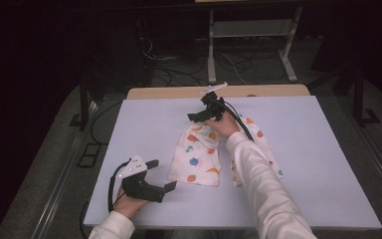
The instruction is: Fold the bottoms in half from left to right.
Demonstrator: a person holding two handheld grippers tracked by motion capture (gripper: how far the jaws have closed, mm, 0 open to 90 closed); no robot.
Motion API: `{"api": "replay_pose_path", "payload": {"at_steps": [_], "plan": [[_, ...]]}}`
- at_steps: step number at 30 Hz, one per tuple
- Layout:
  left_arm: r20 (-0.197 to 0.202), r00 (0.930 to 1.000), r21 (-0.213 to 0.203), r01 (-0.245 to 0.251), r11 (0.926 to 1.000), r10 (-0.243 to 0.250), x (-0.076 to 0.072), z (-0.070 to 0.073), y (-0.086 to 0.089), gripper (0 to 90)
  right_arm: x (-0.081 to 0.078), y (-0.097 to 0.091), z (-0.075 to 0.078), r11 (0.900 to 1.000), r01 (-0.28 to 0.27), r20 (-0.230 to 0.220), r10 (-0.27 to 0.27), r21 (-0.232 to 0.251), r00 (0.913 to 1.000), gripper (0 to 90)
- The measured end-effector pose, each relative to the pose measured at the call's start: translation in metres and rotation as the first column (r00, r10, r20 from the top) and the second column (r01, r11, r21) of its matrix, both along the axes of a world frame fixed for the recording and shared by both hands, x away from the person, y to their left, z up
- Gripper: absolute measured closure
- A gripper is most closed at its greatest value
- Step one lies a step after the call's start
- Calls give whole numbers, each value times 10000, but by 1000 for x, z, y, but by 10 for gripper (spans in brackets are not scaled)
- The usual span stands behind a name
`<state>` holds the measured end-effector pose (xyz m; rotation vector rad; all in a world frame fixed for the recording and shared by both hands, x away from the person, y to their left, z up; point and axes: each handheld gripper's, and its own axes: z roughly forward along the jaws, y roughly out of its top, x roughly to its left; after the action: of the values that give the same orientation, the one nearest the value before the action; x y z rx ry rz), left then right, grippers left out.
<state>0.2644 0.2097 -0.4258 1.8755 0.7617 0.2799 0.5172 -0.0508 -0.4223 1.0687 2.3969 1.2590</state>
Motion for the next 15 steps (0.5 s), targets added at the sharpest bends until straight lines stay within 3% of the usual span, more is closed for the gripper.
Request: {"api": "replay_pose_path", "payload": {"at_steps": [15], "plan": [[3,10000,-32,60,10000,-60,0,0,0,0,12,10,-12,9994,310,-234,-307,120,9993,0]]}}
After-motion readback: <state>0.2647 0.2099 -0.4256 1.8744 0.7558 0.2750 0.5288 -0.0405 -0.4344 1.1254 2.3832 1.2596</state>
